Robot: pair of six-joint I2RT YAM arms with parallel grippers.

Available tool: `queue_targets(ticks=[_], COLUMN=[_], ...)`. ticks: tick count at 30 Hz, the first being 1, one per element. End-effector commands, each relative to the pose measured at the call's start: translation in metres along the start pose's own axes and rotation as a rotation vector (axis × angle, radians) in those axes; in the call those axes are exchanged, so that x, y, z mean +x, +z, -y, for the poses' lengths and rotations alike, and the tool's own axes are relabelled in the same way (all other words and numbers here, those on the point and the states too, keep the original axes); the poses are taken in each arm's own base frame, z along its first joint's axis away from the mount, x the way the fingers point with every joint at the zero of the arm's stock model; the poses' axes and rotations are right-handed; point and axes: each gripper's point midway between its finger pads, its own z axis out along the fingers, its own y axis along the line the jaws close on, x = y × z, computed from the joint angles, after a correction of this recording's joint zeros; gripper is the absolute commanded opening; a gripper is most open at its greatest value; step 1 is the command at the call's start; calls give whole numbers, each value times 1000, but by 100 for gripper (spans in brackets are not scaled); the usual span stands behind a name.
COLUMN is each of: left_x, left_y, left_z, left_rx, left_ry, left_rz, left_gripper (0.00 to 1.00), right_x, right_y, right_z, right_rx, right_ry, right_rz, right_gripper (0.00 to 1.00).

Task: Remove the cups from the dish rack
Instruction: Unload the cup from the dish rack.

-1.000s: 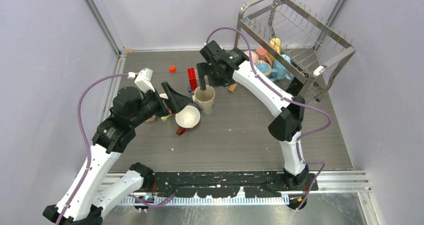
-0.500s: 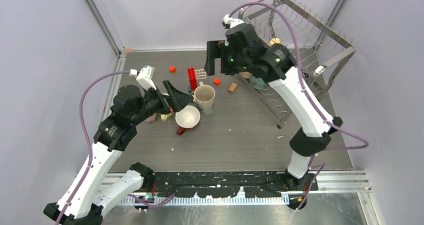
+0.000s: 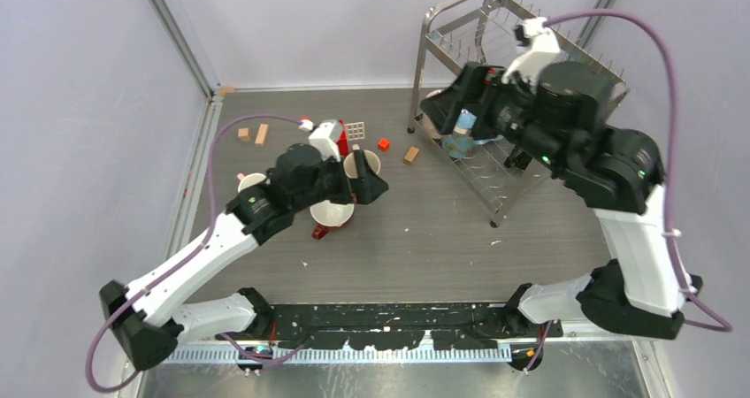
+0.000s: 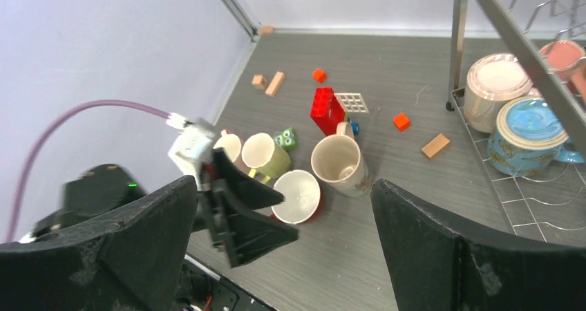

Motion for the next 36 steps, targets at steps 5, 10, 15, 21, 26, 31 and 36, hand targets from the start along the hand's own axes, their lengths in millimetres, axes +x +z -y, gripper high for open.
queue_targets(ticks=[5, 10, 15, 21, 26, 31, 36], left_x=[-24, -30, -27, -36, -47, -45, -41], left_y=[70, 118, 173, 230, 264, 294, 317], left_z=[45, 57, 59, 65, 63, 63, 54], left_rx=[17, 0, -7, -16, -40, -41, -75], left_ry=[113, 171, 224, 290, 353, 405, 431], left_rz=[104, 117, 126, 199, 288, 303, 300], left_gripper=[100, 100, 100, 100, 100, 100, 100], right_x=[-37, -44, -45, -45, -42, -39, -39], right_y=[-57, -83, -97, -104, -105, -104, -106], right_z=[12, 20, 27, 29, 30, 31, 32], right_rx=[-18, -20, -13, -15, -10, -1, 2], right_ry=[46, 56, 61, 64, 63, 50, 42], right_rz=[196, 241, 258, 266, 247, 225, 219], right_gripper=[100, 100, 100, 100, 100, 100, 100])
